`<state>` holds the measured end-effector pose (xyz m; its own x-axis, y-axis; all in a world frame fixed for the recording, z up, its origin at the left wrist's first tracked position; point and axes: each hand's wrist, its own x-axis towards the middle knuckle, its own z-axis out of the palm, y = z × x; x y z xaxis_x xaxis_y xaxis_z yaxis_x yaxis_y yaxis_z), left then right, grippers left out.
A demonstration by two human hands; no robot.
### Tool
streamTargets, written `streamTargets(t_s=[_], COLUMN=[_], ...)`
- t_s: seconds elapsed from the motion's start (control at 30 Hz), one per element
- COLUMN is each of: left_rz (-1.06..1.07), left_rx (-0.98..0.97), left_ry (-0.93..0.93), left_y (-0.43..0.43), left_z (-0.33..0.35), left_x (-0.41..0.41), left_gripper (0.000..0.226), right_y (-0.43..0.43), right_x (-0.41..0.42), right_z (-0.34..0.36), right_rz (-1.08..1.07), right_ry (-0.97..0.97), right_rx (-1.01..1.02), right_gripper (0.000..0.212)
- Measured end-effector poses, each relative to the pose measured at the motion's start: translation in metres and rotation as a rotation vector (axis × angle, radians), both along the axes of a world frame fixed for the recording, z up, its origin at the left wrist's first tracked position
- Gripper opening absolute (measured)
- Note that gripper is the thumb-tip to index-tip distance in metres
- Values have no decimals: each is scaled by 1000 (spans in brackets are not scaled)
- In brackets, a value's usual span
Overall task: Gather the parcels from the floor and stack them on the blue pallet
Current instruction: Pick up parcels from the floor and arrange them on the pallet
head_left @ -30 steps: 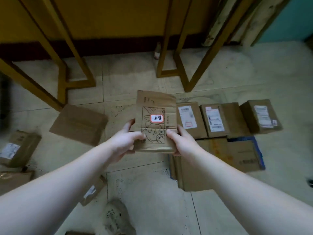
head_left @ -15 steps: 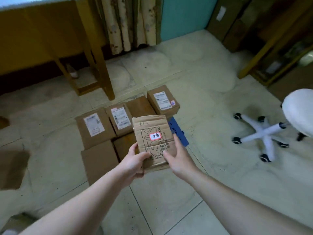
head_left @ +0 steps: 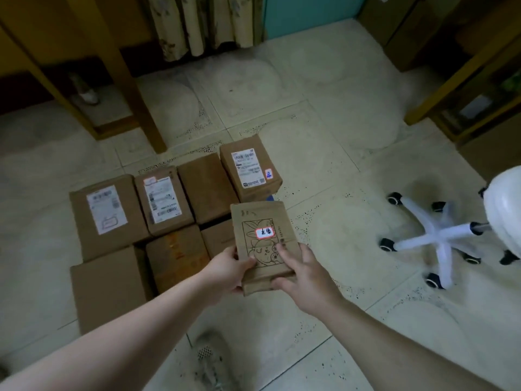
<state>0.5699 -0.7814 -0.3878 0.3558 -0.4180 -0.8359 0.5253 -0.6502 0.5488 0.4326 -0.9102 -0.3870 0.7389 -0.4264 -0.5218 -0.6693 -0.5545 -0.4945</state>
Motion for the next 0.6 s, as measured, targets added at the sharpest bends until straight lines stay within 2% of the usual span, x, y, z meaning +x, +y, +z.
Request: streamTargets(t_s=[0.13, 0.23, 0.43, 0.6], left_rz=[36, 39, 50, 108], left_rx=[28, 52, 76, 86], left_ry=[-150, -112, -104, -64], left_y=[-29, -59, -103, -120], left_z=[-9, -26, -59, -82], left_x=[15, 20, 6, -19], left_gripper=[48, 53, 58, 48], right_y=[-28, -62, -128, -163], right_x=[20, 24, 25, 19], right_z=[-14, -32, -70, -98], right_rz=[-22, -14, 67, 215], right_ry=[-5, 14, 60, 72], right_rx=[39, 47, 116, 157], right_gripper=[71, 69, 68, 69])
